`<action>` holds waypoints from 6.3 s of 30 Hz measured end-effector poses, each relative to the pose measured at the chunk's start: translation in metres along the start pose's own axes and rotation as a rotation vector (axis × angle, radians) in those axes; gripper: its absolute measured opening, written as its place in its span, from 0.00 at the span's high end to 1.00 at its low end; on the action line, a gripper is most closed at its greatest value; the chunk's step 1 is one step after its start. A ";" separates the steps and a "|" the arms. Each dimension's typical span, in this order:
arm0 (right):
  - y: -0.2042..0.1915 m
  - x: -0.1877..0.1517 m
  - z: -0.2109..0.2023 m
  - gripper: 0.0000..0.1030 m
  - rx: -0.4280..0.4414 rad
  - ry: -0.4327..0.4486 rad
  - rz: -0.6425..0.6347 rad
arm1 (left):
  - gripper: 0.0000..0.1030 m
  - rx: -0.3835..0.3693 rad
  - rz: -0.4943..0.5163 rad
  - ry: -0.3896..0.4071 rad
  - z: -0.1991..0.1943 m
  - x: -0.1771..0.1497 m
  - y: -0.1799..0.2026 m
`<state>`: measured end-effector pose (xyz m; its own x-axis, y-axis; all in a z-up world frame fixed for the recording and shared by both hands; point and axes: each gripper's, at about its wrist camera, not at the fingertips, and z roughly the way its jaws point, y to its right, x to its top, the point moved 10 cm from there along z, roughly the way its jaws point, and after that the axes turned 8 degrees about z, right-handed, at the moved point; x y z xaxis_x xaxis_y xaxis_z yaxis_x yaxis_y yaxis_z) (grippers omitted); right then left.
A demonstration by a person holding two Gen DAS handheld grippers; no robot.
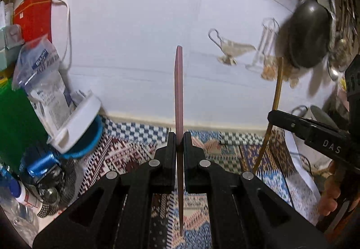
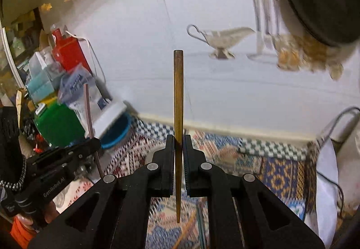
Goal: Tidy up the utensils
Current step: 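Lift both chopsticks and lower them into the white cup with both tools, then open both tools to release the chopsticks into the cup, then grasp a teal chopstick with the left tool while the right tool grasps a black chopstick, then carry both chopsticks upright and lower them into the white cup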
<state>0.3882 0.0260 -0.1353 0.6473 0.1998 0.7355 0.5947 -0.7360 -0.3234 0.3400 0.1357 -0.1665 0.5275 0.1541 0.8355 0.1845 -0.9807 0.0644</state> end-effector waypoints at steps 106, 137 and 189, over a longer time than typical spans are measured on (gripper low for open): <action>0.117 -0.219 0.011 0.78 -0.196 -0.492 0.175 | 0.58 -0.157 0.115 -0.522 0.090 -0.199 0.119; 0.110 -0.229 0.039 0.94 -0.137 -0.535 0.091 | 0.64 -0.226 0.005 -0.592 0.097 -0.212 0.137; 0.082 -0.124 -0.052 0.95 -0.112 -0.169 0.113 | 0.97 -0.197 0.070 -0.244 0.012 -0.100 0.142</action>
<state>0.3316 -0.0927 -0.2224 0.7834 0.2106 0.5847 0.4631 -0.8253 -0.3232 0.3239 -0.0178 -0.2478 0.7209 0.0863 0.6876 -0.0106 -0.9907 0.1354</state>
